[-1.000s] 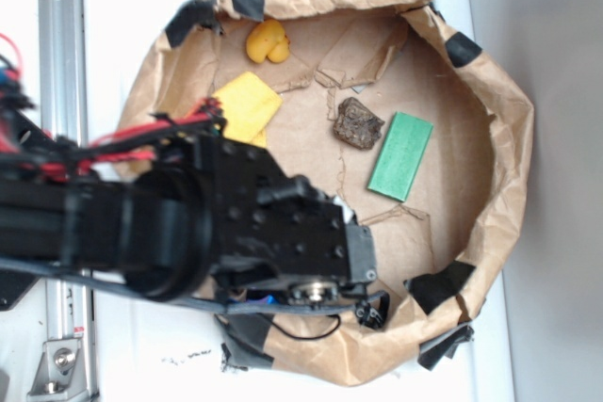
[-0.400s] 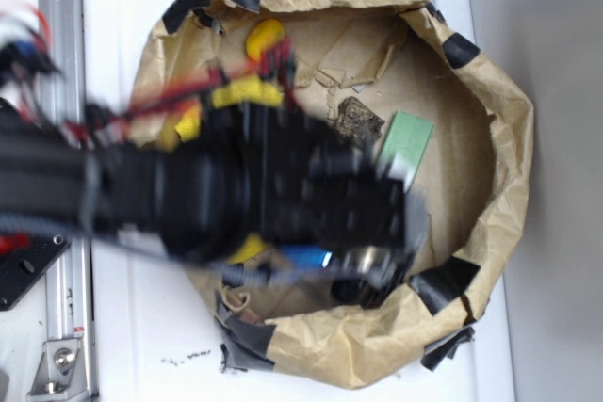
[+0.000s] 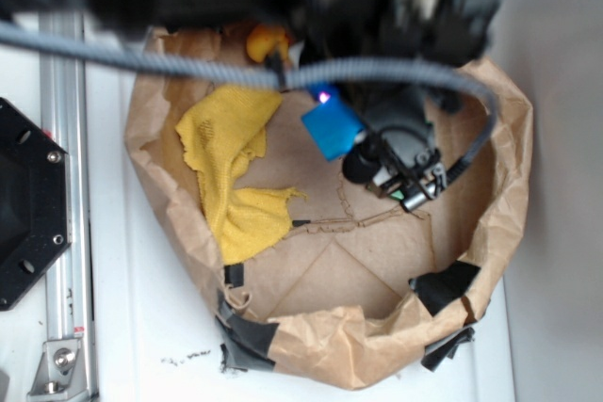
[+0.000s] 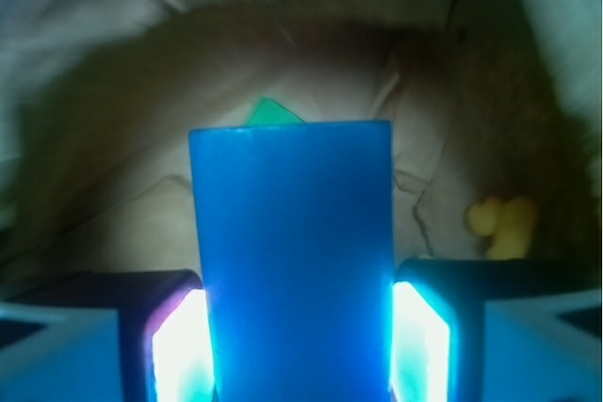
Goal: Grab the blue block.
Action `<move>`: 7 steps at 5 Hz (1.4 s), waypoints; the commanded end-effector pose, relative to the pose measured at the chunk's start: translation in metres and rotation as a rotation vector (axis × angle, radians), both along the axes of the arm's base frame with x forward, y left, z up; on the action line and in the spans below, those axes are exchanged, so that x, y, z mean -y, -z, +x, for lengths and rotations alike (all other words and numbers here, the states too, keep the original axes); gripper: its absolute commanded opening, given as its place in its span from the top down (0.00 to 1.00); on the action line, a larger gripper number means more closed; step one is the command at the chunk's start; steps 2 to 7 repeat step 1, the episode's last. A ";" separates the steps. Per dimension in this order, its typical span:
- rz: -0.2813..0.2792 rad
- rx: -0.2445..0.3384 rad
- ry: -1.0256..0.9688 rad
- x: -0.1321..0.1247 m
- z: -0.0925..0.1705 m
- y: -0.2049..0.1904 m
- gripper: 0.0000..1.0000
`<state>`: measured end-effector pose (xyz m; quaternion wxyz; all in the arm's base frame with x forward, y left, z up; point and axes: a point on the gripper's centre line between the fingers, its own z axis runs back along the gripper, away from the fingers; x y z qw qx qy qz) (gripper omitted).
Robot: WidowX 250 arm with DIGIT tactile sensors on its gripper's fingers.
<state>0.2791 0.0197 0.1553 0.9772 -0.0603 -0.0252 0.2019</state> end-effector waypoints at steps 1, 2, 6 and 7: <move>0.180 0.059 0.215 0.028 0.002 -0.025 1.00; 0.180 0.059 0.215 0.028 0.002 -0.025 1.00; 0.180 0.059 0.215 0.028 0.002 -0.025 1.00; 0.180 0.059 0.215 0.028 0.002 -0.025 1.00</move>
